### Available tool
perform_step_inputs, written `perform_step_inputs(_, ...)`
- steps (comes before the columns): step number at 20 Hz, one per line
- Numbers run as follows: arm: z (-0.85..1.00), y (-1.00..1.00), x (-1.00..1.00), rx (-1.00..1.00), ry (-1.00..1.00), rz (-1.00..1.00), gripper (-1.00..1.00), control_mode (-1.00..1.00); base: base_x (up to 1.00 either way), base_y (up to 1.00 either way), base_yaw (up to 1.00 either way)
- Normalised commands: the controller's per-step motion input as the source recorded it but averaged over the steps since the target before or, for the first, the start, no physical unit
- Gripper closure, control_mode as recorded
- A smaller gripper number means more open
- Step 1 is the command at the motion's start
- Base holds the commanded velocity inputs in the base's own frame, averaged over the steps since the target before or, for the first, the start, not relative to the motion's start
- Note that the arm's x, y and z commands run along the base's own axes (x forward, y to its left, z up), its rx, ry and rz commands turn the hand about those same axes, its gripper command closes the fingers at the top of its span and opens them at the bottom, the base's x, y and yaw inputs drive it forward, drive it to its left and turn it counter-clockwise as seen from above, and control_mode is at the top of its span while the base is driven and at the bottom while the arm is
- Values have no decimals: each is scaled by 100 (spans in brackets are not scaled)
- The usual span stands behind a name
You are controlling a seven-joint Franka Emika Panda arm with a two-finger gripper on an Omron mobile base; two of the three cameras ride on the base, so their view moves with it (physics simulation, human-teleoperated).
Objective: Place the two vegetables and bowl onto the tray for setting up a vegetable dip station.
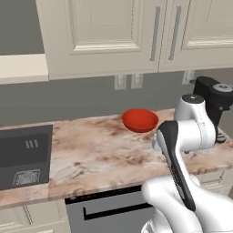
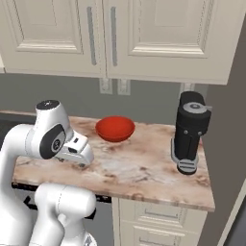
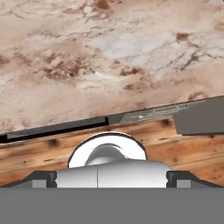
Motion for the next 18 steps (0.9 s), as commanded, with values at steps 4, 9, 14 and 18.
perform_step_inputs(4, 0, 0, 0, 0, 0, 0, -100, 100, 40, 0, 0)
perform_step_inputs(9, 0, 0, 0, 0, 0, 0, -100, 100, 39, 0, 0)
perform_step_inputs(14, 0, 0, 0, 0, 0, 0, -100, 100, 42, 0, 0)
perform_step_inputs(18, 0, 0, 0, 0, 0, 0, -100, 100, 43, 0, 0)
